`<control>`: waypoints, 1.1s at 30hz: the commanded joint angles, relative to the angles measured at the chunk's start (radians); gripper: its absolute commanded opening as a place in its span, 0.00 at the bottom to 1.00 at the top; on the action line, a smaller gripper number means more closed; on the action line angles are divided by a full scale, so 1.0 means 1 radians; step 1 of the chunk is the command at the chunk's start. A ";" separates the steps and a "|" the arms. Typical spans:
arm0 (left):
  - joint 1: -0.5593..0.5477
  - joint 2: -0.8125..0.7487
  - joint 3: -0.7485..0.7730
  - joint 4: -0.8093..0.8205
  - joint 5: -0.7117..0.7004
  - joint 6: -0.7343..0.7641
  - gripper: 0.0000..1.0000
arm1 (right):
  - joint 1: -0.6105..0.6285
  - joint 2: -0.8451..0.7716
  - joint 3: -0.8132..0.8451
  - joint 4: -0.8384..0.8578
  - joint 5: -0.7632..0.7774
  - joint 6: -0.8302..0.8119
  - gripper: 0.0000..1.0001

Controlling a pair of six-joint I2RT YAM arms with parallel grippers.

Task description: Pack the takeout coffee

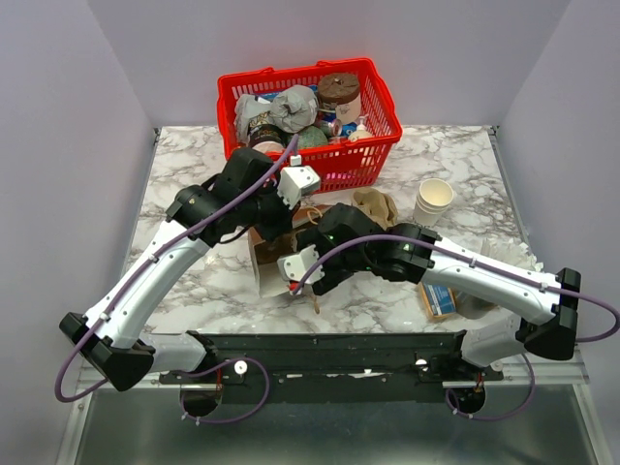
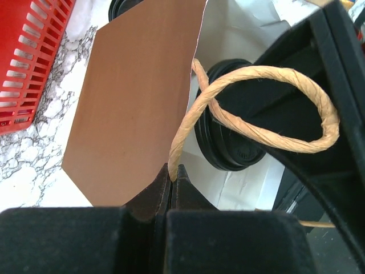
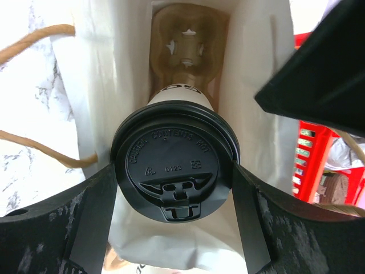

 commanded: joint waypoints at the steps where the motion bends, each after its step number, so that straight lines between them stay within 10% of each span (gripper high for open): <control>1: -0.001 -0.026 0.007 0.039 -0.035 -0.049 0.00 | 0.025 0.017 0.060 -0.054 0.053 0.052 0.53; 33: -0.001 -0.123 -0.117 0.050 0.114 0.001 0.00 | 0.022 -0.026 -0.227 0.270 0.180 -0.008 0.34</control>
